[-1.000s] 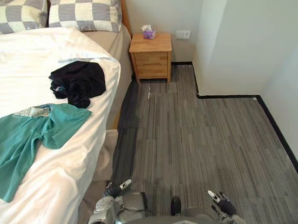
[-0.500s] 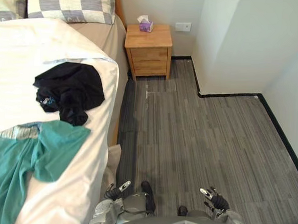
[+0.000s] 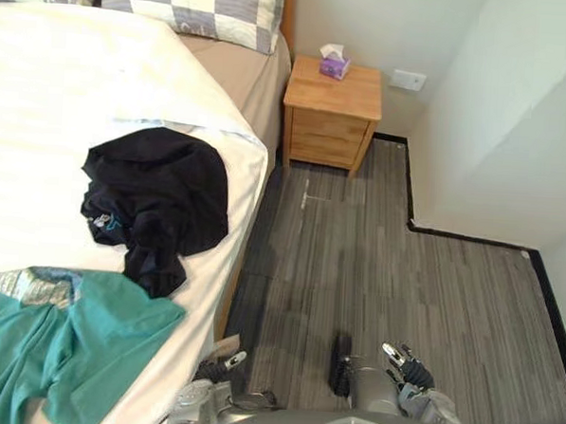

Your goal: Tidy the bed and pick cloth on bed and put in laundry

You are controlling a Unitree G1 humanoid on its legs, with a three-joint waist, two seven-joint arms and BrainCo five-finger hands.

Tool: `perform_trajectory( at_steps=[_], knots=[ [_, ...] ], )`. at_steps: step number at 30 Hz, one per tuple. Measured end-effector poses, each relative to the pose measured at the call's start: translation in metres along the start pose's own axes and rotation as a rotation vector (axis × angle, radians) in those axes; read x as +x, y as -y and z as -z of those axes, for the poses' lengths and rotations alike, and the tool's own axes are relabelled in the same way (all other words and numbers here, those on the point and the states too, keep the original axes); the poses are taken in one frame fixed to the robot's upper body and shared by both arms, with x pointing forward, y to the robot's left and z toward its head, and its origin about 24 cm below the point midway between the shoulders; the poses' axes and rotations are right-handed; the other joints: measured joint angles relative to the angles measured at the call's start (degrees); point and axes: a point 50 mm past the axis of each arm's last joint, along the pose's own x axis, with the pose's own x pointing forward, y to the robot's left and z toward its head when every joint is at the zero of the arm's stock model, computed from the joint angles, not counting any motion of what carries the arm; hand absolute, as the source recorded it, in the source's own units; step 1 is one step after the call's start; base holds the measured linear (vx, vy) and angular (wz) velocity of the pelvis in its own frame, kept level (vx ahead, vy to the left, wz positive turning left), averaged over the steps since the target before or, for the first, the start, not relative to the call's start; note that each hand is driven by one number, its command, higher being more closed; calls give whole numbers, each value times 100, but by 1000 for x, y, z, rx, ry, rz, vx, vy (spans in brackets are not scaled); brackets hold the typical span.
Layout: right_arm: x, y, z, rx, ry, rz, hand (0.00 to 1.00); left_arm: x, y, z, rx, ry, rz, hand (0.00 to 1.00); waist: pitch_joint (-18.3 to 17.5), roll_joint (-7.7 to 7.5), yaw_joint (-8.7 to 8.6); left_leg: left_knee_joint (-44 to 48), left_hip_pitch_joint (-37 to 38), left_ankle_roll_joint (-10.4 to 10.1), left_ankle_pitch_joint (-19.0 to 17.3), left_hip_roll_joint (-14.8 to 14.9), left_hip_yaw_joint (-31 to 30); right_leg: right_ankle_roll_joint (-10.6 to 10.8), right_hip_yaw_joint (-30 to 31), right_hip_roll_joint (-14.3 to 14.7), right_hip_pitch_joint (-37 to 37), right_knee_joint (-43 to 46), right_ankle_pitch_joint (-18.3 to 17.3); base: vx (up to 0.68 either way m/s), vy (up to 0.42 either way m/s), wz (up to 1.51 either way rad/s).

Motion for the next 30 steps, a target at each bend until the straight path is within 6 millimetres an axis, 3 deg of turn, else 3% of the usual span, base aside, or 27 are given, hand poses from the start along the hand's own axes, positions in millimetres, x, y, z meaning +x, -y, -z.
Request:
perform_trajectory(
  at_steps=[1,2,3,5,7,8,9,11,13,15,17,18,19,20,22,23,24,25,26,29,30],
  knots=[
    [-1,0,0,7,4,2,0,0,0,-1,17,6,1,0,1,-7,-6,81,85,-57,-143,43,-13,-47,33,3,8,27,162,562,-350,13],
    [-1,2,-2,35,20,11,0,0,7,-1,32,12,22,0,12,125,-38,168,220,-206,-316,301,-51,-304,1,188,-7,365,526,457,-304,21],
    [-1,5,-6,48,40,23,0,-1,13,-2,45,16,40,0,3,287,-47,296,195,-281,-257,451,-45,-477,-57,325,-77,594,366,689,-420,17],
    [-1,6,-7,67,46,36,0,0,26,-12,75,53,81,0,11,274,-37,945,-26,-361,294,669,-15,-760,-139,402,-47,829,44,635,-421,3],
    [-1,5,-6,81,46,41,0,-1,32,-14,47,57,92,0,4,294,-52,2335,-484,-403,930,965,-197,-849,-165,577,304,826,-259,495,-327,-10],
    [-2,5,-5,85,47,42,0,-1,31,-18,27,73,97,0,2,316,-58,3618,-1064,-420,1813,1146,-600,-921,-135,747,602,771,-476,587,-322,-25],
    [-3,7,-5,81,55,45,0,-2,33,-22,11,98,107,0,0,339,-43,4744,-1638,-462,2122,1381,-855,-969,-56,963,912,640,-609,488,-241,-31],
    [-2,2,-4,50,52,32,0,-2,31,-29,1,136,105,0,19,313,4,5494,-2224,-485,1791,1537,-921,-1029,122,1160,1457,348,-700,465,-216,-53],
    [0,-5,-6,14,56,6,0,-2,31,-36,1,169,109,0,37,239,96,5222,-2586,-455,1392,1396,-850,-1039,265,1208,1967,47,-797,450,-184,-54],
    [1,-8,-7,-45,49,-14,0,-4,36,-40,-20,202,130,0,54,208,163,4212,-2876,-407,938,1064,-523,-1014,435,1149,2482,-172,-856,442,-94,-46],
    [3,-11,-11,-73,58,-34,0,-5,40,-42,-35,211,138,0,49,189,236,2946,-2894,-342,981,832,259,-954,376,1014,2777,-342,-907,450,12,-42],
    [2,-8,-11,-83,57,-29,0,-5,41,-42,-38,210,141,0,14,185,238,2438,-2856,-249,1171,773,667,-952,342,990,2857,-416,-962,447,49,-21],
    [3,-8,-14,-122,66,-34,0,-5,46,-41,-24,200,156,0,-46,292,238,1538,-2831,-21,1975,721,1639,-890,188,1028,3015,-520,-1108,605,82,43],
    [2,-7,-9,-129,47,-30,0,-4,44,-35,3,168,157,0,-118,295,154,1171,-2694,1006,2029,659,2823,-752,-73,1020,3216,-530,-1270,571,83,91],
    [2,-6,-7,-150,31,-25,0,-3,47,-34,19,143,167,0,-172,139,-50,753,-2602,1331,1615,311,3677,-565,-539,986,3301,-473,-1353,630,103,180],
    [5,-5,-12,-188,32,-25,0,-4,49,-30,12,117,164,0,-207,175,-68,239,-2467,1654,1359,-14,3767,-317,-744,986,3281,-156,-1565,538,89,189],
    [6,-5,-16,-210,32,-23,0,-3,47,-28,6,101,152,0,-207,73,-88,42,-2397,1808,1347,-186,3589,-247,-778,926,3176,208,-1741,514,51,167],
    [9,-7,-23,-240,37,-32,0,-2,46,-28,3,81,138,0,-213,23,-70,-27,-2376,1883,1277,-281,3310,-2,-880,707,2862,1105,-1925,502,36,160],
    [15,-9,-35,-300,43,-42,0,0,41,-27,1,54,112,0,-204,27,-25,61,-2225,1720,1163,-353,2843,277,-891,357,2326,2734,-1908,619,19,169],
    [17,-12,-45,-326,67,-48,0,0,27,-14,21,13,59,0,-162,129,-45,172,-1482,1398,1121,-300,1895,42,-796,-40,2183,3611,-2103,484,-72,161],
    [18,-14,-46,-340,69,-53,0,0,22,-13,33,16,51,0,-146,279,-36,139,-1305,1258,1197,-123,1463,-18,-572,-49,1918,3441,-2138,555,-217,175]
  ],
)
